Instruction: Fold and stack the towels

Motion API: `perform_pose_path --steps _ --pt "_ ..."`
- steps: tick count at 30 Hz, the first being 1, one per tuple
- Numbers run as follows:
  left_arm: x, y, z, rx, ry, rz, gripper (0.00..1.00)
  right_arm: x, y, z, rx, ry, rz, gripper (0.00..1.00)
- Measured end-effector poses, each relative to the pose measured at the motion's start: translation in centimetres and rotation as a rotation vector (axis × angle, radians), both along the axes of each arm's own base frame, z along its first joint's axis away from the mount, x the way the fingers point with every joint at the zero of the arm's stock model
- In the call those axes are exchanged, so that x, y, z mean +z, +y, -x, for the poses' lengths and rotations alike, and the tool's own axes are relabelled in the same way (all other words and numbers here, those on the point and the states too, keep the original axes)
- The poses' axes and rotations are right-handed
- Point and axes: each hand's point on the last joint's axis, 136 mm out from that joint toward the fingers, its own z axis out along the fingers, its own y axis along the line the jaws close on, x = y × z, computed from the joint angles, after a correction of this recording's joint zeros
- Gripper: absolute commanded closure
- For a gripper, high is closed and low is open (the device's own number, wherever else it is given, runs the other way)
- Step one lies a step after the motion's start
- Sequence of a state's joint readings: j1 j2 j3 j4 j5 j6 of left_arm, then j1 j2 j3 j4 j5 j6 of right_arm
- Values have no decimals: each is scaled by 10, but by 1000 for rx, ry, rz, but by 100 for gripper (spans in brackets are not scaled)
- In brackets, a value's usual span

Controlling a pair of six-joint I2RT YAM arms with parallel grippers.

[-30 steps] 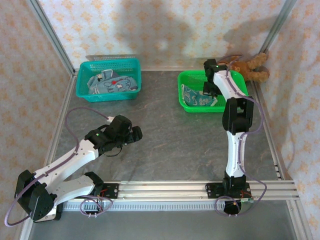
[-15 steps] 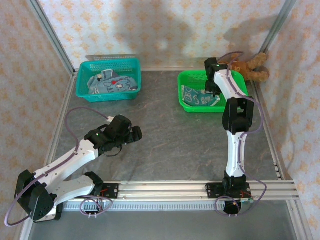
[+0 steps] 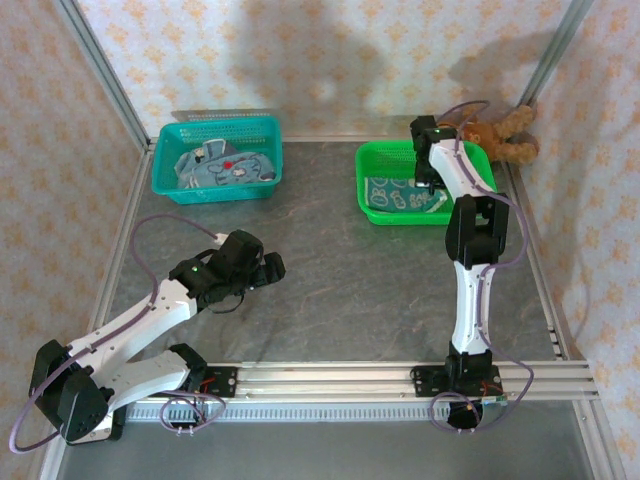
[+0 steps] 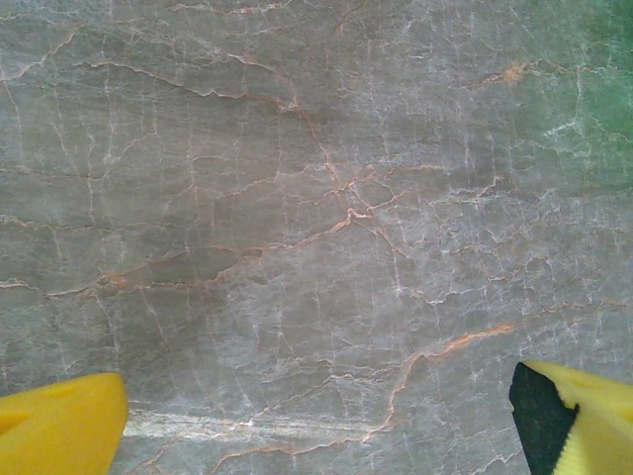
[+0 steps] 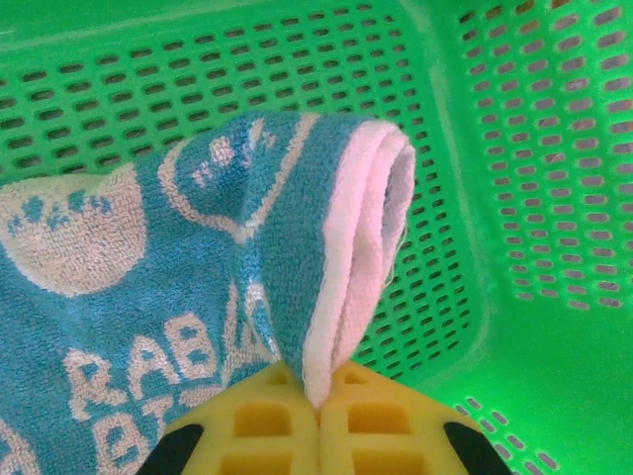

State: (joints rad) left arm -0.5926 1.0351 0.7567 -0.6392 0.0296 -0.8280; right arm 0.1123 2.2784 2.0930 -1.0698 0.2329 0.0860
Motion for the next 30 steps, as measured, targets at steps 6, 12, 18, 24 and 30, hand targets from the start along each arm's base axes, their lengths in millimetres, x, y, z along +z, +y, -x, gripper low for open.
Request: perform_pose_path --steps 6,12,18,24,30 --pt "0 0 0 0 0 0 0 1 -6 0 -11 -2 5 100" --pt "0 -2 1 -6 5 8 0 2 -7 0 -12 -2 3 77" --pt "-1 -2 1 -10 8 4 0 5 -6 0 -11 -10 -4 48" --pt "5 0 -11 -14 6 -19 0 33 -1 2 -13 -74 -45 43" --pt "35 14 -49 33 -37 -65 0 76 13 27 1 -185 -160 36"
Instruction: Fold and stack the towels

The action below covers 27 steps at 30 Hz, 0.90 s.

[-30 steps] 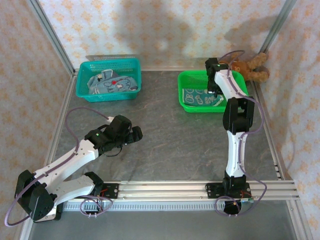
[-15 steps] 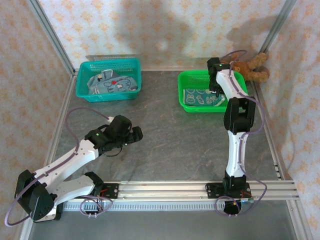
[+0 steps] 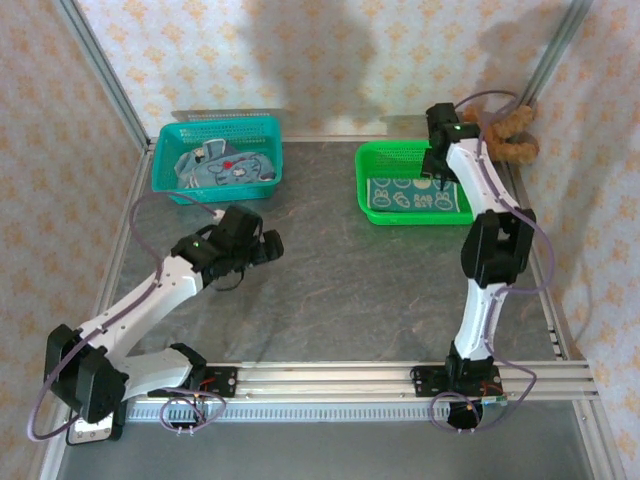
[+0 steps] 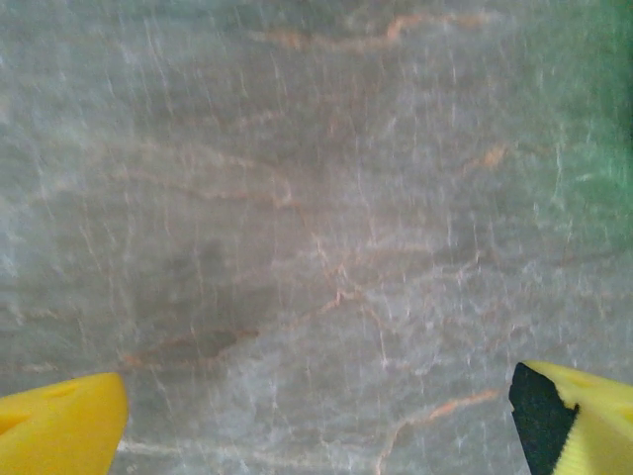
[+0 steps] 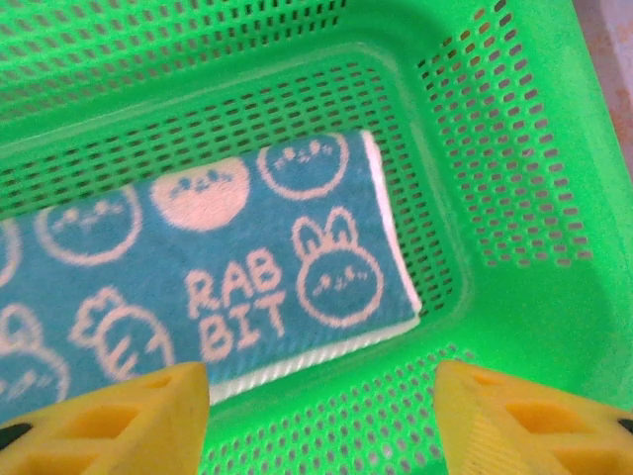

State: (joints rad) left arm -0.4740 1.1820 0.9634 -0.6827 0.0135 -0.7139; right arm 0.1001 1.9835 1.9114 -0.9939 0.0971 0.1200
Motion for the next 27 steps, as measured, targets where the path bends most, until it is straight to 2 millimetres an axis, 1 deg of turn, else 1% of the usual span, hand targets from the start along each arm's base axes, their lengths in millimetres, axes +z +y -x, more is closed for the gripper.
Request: perform_pose_path --steps 3,6,7,8,10,13,17,18,20,21,23,24,27 --pt "17 17 -26 44 -24 -29 0 17 13 17 19 -66 -78 31" --pt "33 36 -56 87 -50 -61 0 30 31 33 48 -133 -156 27" --pt "37 42 -66 96 -55 -71 0 33 38 38 60 -152 -181 24" --pt "40 47 -77 103 -60 -83 0 36 46 42 72 -172 -205 18" --pt "45 57 -99 119 -68 -99 0 43 60 50 96 -207 -252 1" --pt "46 70 -133 141 -74 -126 0 53 80 62 133 -256 -310 1" --pt "34 86 -177 169 -73 -150 1 64 93 75 142 -311 -378 1" --pt "30 89 -187 176 -70 -152 4 66 95 78 142 -321 -390 1" --pt "17 95 -210 189 -60 -157 13 68 99 85 137 -342 -414 1" --pt "11 96 -220 197 -56 -156 16 68 101 88 136 -347 -423 1" --pt "-6 100 -245 206 -42 -160 21 68 107 95 140 -355 -441 1" --pt "-15 100 -255 208 -35 -161 22 68 110 98 142 -354 -445 1" --pt "-48 101 -282 210 -6 -173 21 71 121 105 158 -357 -453 1"
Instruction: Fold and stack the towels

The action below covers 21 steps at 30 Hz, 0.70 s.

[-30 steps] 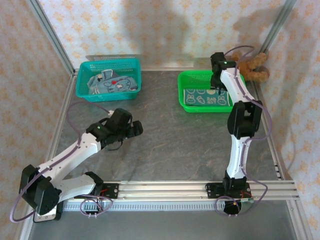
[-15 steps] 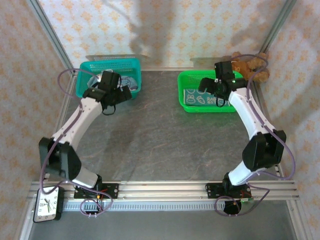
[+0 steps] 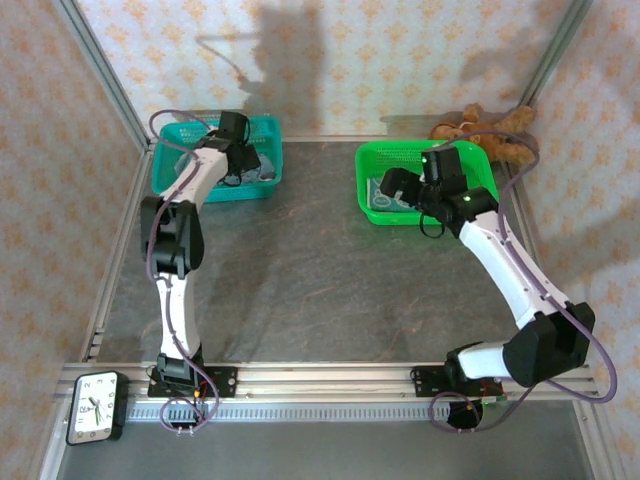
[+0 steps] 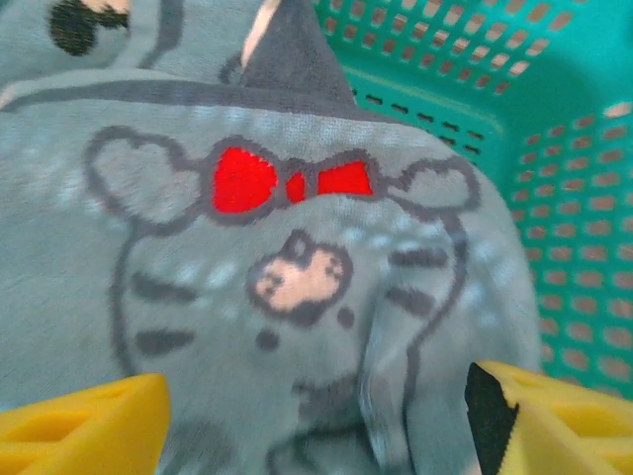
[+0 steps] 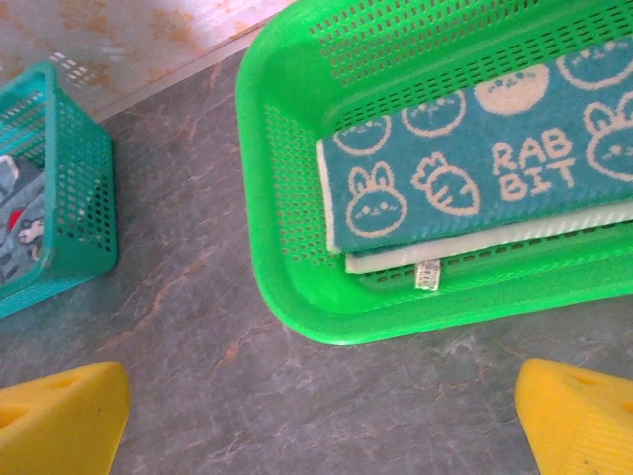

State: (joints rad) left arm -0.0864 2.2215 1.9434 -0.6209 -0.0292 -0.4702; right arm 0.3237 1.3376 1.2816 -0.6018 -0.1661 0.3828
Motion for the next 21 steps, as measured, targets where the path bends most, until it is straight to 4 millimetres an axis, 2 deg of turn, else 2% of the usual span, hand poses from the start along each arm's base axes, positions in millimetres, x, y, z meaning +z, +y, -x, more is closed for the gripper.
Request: perform_pose_path --steps 4,5,7,8,11,15,17,19,21 --pt "-44 -1 -22 4 56 -6 23 3 7 6 0 -6 5 1" --pt "-54 -1 -26 5 68 -6 31 3 6 7 -7 -6 6 1" --pt "-67 -1 -32 15 84 -4 52 4 5 8 -19 -4 8 1" --pt "-69 0 -33 17 88 -10 68 4 5 9 -24 -2 11 1" --pt "-61 0 -36 22 72 1 99 3 3 12 -36 2 16 1" --pt "-52 -1 -35 27 61 12 100 -2 0 18 -48 9 20 1" --pt "-42 -2 -31 25 52 16 100 -8 -1 20 -53 21 24 1" --pt "-23 -2 -28 29 28 22 100 -14 -2 21 -55 34 27 1" --pt "3 -1 -25 30 -11 27 100 -16 -2 21 -55 40 29 1"
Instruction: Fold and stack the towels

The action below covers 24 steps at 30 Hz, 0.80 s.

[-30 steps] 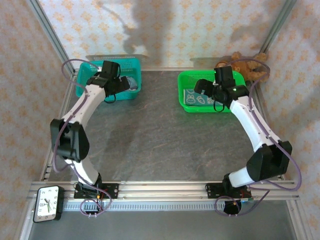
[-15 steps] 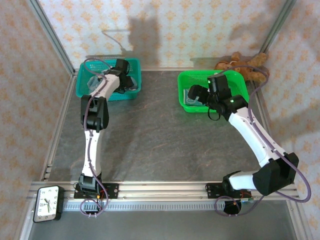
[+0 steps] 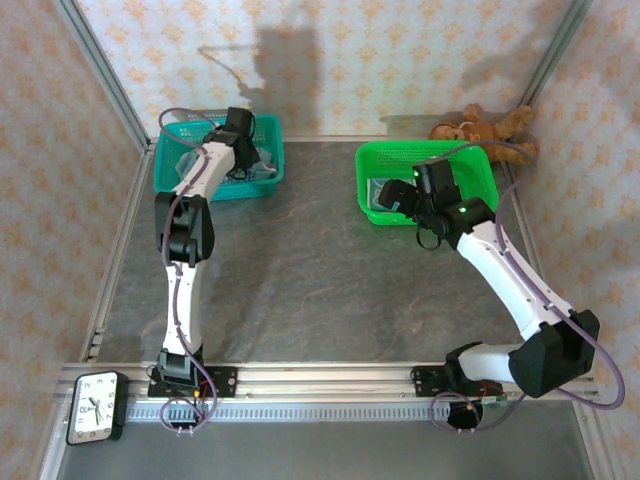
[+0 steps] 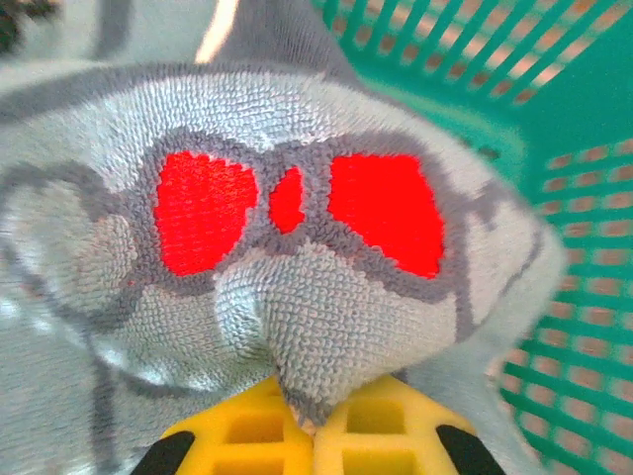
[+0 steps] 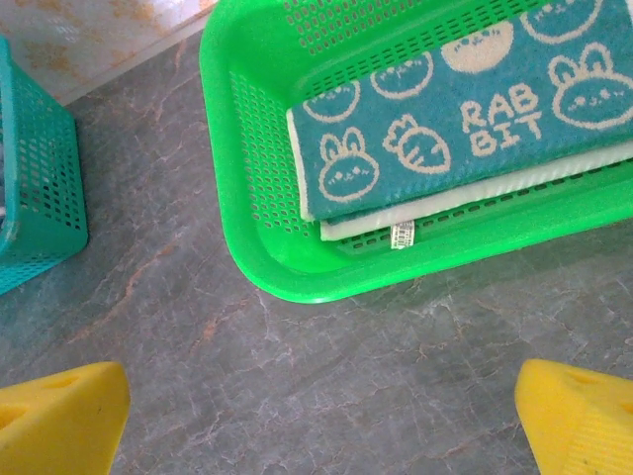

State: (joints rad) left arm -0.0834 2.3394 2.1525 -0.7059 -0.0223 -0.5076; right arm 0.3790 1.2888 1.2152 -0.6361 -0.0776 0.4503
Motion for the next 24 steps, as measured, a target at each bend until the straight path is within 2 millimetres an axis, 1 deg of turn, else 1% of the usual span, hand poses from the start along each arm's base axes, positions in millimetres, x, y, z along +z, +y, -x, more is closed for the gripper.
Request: perform_pose_path --steps 2,3,7,9,12,16,18,19,22,24 --pt "36 0 2 1 -60 9 100 -1 0 -1 -1 0 -2 1" --pt "58 -1 4 1 -99 17 100 -2 1 -2 -1 2 -2 1" --pt "136 -2 18 -4 -238 42 100 -8 3 -6 2 14 -1 1" --pt "167 -3 27 -8 -294 56 100 -9 5 -8 4 15 -4 1" --pt "202 -6 40 -24 -355 76 100 -9 8 -11 8 11 -16 1" --pt "235 -15 61 -55 -397 96 100 -8 11 -12 15 5 -31 1" --pt "247 -27 74 -80 -411 103 100 -8 13 -13 18 5 -39 1" --pt "253 -36 83 -101 -416 109 100 -8 14 -13 22 4 -43 1" --pt "260 -65 110 -168 -414 123 100 -6 16 -14 28 -3 -53 1" --pt "253 -88 136 -226 -389 133 100 -6 17 -15 32 -6 -57 1"
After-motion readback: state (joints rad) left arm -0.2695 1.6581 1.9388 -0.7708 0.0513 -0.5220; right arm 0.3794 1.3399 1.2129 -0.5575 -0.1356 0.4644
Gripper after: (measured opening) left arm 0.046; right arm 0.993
